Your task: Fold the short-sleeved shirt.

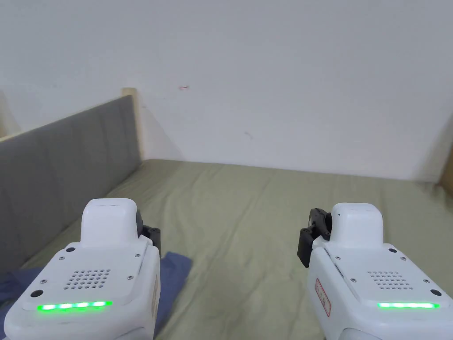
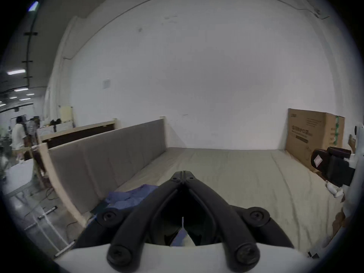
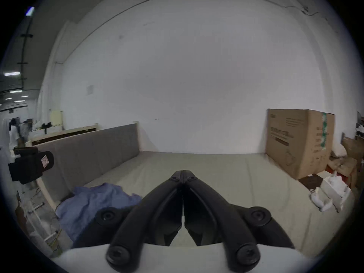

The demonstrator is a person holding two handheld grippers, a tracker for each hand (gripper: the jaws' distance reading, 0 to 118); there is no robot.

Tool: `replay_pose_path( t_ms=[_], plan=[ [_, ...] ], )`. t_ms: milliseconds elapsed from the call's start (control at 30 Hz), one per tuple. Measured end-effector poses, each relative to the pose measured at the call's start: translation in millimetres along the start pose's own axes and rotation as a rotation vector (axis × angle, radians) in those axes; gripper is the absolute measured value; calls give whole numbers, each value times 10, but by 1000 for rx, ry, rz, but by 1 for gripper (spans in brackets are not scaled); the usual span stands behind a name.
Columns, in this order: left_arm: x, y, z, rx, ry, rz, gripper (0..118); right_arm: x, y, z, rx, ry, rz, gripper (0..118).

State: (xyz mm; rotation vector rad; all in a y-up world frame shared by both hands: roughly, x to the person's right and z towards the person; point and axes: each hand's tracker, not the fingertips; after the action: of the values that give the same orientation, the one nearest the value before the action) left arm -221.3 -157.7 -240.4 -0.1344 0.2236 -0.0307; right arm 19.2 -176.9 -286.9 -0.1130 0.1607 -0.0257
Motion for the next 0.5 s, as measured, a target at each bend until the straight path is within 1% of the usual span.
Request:
replay_pose_path(
  t_ms=[100, 200, 300, 400, 467, 500],
  plan=[
    [-324, -65, 76, -25, 95, -12, 0, -364, -62, -141, -26, 84, 14, 0],
    [-585, -133, 105, -55, 144, -5, 0, -657, -136, -231, -44, 136, 37, 0],
    [-754, -204, 75, -85, 178, 9, 0, -841, -197, -307, -72, 181, 38, 0],
    [-833, -289, -23, -121, 198, 7, 0, -956, -257, -379, -96, 195, 55, 0],
    [-877, -377, -138, -151, 190, 10, 0, -995, -304, -441, -116, 203, 65, 0],
    [-890, -433, -242, -198, 164, 13, 0, -1000, -334, -474, -127, 203, 68, 0]
  ],
)
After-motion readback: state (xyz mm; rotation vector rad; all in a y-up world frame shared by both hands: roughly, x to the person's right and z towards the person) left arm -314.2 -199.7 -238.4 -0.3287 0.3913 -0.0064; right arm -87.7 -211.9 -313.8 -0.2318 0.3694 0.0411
